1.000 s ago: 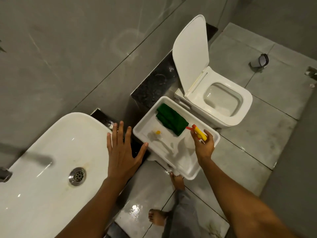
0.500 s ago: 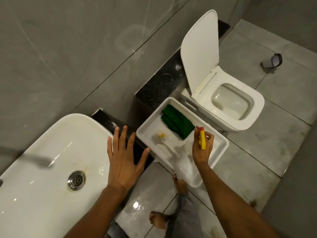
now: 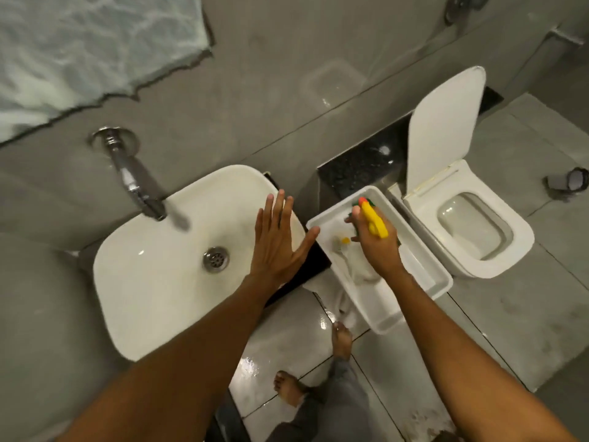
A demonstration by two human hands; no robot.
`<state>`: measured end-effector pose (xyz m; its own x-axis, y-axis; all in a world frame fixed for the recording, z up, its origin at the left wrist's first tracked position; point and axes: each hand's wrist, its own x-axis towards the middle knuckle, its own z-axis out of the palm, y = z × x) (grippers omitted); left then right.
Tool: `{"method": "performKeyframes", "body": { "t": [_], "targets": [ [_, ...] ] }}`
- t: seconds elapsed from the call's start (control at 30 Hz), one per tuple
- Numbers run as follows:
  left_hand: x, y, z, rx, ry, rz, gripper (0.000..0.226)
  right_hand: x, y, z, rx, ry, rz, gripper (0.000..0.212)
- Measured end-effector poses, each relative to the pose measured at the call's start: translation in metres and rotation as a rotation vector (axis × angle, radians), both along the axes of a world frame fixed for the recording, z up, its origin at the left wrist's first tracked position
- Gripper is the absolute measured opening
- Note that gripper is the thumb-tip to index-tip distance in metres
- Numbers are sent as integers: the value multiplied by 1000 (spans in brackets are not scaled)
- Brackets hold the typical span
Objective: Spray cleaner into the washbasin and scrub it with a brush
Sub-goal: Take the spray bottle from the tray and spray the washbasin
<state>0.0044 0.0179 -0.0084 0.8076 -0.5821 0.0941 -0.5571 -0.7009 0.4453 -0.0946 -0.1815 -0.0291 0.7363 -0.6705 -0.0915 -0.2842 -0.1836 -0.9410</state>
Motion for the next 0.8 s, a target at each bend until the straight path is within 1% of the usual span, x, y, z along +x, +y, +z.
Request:
{"method": "performKeyframes", "body": {
  "t": [0.07, 0.13, 0.27, 0.4, 0.43, 0.5, 0.57, 0.67, 0.73, 0.8],
  "targets": [
    [2, 32, 5, -21, -21, 90, 82, 14, 19, 24, -4, 24, 71, 49],
    [5, 69, 7, -38, 5, 183, 80, 24, 40, 46, 27, 60, 133, 60],
    [1, 164, 5, -35, 3, 380, 78, 27, 104, 79, -2, 106, 324, 60],
    [-11, 242, -2, 39, 36, 565, 78, 10, 171, 85, 98, 134, 374, 43],
    [-13, 257, -4, 45, 51, 597, 78, 7, 186, 85, 127, 148, 408, 43],
    [-16, 280, -7, 37, 66, 645, 77, 0, 212, 83, 172, 199, 483, 49],
    [-20, 296, -10, -34, 90, 710, 74, -4, 235, 80, 187, 265, 549, 52],
    [-23, 302, -12, -215, 134, 810, 65, -11, 263, 73, 213, 349, 575, 43],
    [-23, 301, -14, -289, 127, 826, 59, -16, 276, 69, 217, 403, 587, 39],
    [-23, 301, -16, -346, 122, 835, 55, -21, 282, 69, 280, 431, 553, 38]
  ]
}}
